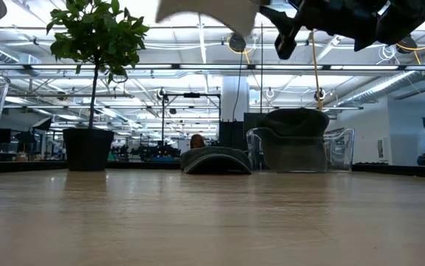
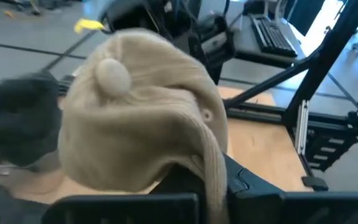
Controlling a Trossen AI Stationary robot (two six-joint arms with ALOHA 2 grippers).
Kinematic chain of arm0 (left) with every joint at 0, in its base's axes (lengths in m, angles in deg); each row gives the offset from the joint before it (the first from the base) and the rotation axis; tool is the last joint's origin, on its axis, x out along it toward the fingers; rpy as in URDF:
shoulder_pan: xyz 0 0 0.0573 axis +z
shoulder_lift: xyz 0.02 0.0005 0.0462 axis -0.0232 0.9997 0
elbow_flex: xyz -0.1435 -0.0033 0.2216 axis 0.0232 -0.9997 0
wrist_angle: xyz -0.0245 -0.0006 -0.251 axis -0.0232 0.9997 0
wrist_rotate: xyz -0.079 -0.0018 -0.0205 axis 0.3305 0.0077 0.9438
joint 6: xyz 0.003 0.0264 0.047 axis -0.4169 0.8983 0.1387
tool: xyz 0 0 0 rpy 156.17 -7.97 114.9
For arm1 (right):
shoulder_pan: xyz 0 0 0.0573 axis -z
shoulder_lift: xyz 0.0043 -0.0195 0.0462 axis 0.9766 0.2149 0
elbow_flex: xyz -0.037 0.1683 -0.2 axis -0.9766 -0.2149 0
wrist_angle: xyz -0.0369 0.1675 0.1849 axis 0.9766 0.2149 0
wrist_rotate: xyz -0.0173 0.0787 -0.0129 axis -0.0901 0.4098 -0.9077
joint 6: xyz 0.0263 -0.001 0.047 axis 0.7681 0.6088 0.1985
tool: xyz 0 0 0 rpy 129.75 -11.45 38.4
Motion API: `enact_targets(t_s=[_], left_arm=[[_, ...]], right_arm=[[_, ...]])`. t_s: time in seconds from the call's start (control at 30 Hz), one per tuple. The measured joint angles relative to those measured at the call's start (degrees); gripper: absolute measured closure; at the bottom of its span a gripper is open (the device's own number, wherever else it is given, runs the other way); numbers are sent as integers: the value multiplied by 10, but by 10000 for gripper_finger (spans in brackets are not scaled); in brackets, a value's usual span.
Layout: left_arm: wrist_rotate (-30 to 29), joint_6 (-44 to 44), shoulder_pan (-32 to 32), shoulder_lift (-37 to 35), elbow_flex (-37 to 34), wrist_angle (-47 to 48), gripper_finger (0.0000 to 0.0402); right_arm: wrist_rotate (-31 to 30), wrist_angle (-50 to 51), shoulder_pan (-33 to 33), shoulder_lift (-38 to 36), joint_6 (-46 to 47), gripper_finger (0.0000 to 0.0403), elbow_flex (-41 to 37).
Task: Pick & Place hat
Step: Put the brown cap into the bottom transparent bin
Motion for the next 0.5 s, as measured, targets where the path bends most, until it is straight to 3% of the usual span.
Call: enact_targets(t_s=[0.13,0.27,0.4,0.5], left_arm=[[-46,-5,-21,-52,0,33,397],[-112,-7,-57,-86,0,46,396],[-214,-33,-112,-96,0,52,397],[-304,-38,-164,-94,0,50,398]], right_arm=[[-37,38,0,-1,-6,215,0],[-107,167,-9,-1,-42,237,0],[-174,297,-30,0,-74,293,0],[-207,344,-53,0,-91,360,0]])
